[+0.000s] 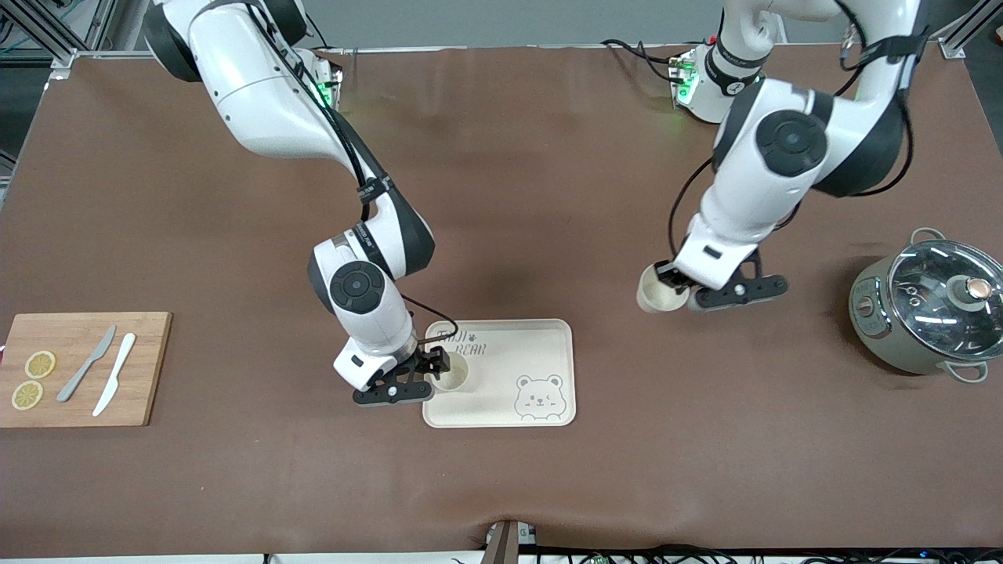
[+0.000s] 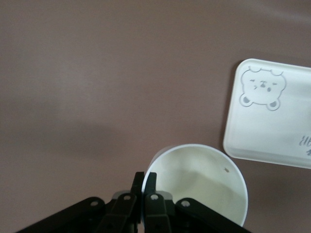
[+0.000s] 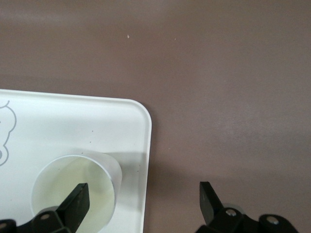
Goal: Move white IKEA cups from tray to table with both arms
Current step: 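Lift the cup with the left gripper toward the pot while the right gripper grasps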
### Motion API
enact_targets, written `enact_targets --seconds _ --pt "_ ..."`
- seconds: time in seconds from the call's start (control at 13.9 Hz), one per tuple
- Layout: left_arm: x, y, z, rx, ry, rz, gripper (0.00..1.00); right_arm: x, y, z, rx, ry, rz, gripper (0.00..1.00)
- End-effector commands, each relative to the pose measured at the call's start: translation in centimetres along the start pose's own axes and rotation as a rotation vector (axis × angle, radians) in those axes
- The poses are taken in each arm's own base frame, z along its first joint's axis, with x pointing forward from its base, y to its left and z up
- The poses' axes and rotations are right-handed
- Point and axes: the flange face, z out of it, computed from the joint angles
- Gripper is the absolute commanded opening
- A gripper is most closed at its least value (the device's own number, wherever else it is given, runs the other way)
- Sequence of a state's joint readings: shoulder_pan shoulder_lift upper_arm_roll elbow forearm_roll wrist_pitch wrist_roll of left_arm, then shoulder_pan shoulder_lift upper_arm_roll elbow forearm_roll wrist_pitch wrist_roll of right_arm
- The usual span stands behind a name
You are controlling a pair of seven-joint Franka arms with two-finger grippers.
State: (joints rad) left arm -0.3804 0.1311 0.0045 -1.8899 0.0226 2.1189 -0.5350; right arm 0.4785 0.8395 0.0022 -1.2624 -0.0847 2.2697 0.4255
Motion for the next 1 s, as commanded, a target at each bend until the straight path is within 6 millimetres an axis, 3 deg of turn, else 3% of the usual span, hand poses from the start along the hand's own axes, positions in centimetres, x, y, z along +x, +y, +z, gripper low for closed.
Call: enact_targets --seconds 0.0,0.22,0.57,0.93 --pt "-3.9 -3.4 1.1 -0.017 0.029 0.062 0.0 0.1 -0.7 1.0 -0.023 0.014 -0.001 1.0" --pt "-6.0 -6.7 2.6 -0.049 0.051 0.107 0.0 -0.1 -1.2 1.9 -0.013 0.029 -0.01 1.0" --pt "-7.5 -13.6 6.2 -0.136 0.002 0.187 0.0 -0.5 -1.8 3.0 -0.006 0.036 -0.026 1.0" --pt "-7.7 -15.4 9.3 -0.144 0.037 0.212 0.0 -0.8 -2.3 3.4 -0.006 0.035 -0.034 1.0"
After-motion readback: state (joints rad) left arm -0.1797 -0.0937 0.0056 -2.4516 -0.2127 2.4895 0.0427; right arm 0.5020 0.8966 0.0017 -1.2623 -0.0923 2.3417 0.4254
